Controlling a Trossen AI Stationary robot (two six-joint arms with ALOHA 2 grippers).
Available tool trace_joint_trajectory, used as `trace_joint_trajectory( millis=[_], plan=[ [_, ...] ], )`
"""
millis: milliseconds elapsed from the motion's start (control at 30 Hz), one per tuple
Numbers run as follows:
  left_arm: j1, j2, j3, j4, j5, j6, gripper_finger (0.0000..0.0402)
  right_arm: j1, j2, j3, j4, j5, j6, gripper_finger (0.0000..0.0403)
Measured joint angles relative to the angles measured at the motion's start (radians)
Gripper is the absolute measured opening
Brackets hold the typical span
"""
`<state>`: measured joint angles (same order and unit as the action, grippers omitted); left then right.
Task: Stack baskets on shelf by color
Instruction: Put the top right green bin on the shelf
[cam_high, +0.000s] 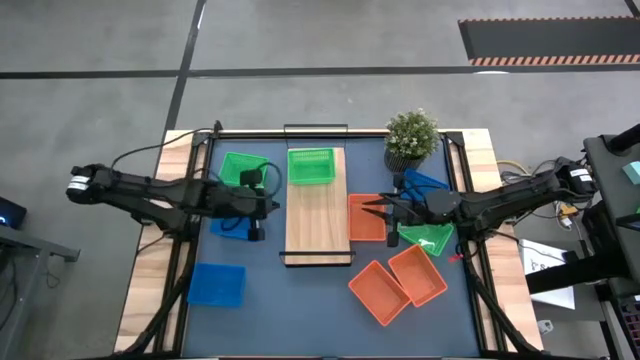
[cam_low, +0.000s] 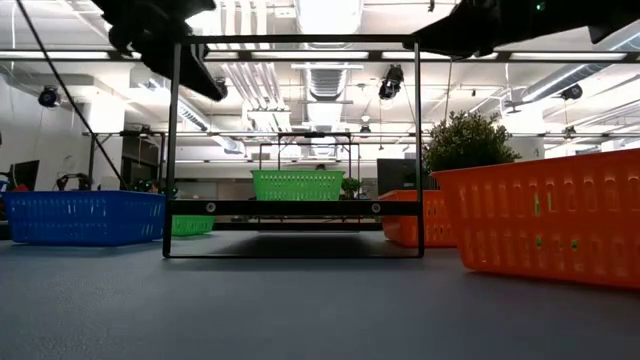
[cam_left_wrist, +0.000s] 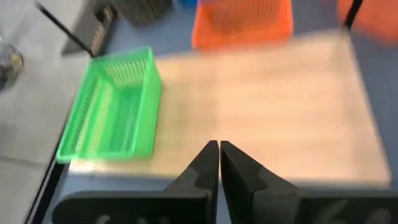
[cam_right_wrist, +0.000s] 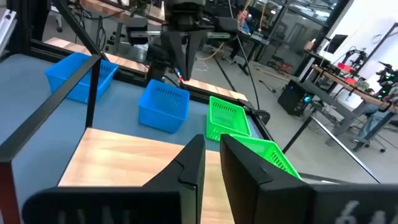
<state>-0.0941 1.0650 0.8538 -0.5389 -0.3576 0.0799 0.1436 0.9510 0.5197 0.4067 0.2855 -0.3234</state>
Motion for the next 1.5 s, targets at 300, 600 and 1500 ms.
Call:
trace_joint_trajectory(
  millis=[300,600,1500],
  plan=[
    [0.121,0.157,0.049,-0.013,0.026,0.115,0.0,0.0,-0.008,-0.001,-0.01,0.003,-0.001,0.0043],
    [0.22,0.284,0.042,0.079,0.074,0.147,0.0,0.0,-0.007,-0.001,-0.013,0.003,-0.001,0.0043],
    [0.36,0.436,0.042,0.279,0.039,0.249,0.0,0.0,-0.002,-0.001,-0.035,0.03,0.002,0.0043]
  ],
)
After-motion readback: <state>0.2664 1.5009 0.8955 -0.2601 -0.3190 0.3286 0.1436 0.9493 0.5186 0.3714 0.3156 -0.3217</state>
